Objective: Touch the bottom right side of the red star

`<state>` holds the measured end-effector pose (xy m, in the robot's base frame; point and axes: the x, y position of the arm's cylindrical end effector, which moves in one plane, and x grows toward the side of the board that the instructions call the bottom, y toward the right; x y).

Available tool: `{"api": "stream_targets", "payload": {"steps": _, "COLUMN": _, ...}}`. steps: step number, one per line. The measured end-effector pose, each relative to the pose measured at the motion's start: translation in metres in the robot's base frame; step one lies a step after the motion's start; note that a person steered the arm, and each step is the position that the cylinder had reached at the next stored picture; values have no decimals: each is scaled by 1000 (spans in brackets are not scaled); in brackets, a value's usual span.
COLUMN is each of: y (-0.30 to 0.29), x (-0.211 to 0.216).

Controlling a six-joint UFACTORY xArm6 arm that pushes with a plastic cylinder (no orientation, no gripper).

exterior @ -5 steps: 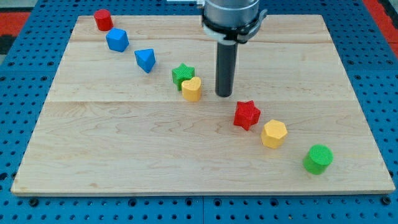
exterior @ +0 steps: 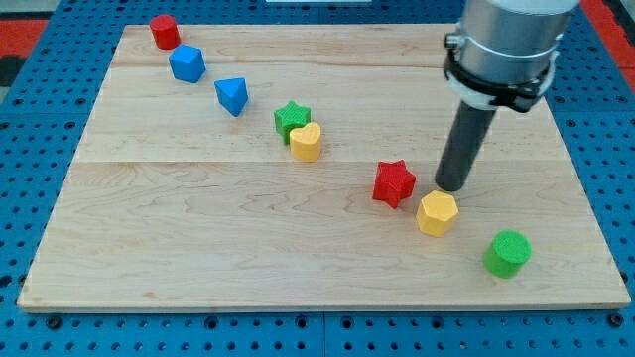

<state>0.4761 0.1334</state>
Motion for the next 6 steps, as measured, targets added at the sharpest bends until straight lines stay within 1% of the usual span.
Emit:
{"api": "stream_targets", "payload": {"steps": 1, "y": -27, "x": 0}}
{"api": "stream_targets", "payload": {"steps": 3, "y": -49, "x": 0}}
{"api": "stream_targets", "payload": {"steps": 4, "y": -36, "x": 4}}
{"api": "stream_targets", "payload": {"steps": 6, "y": -47, "x": 20}}
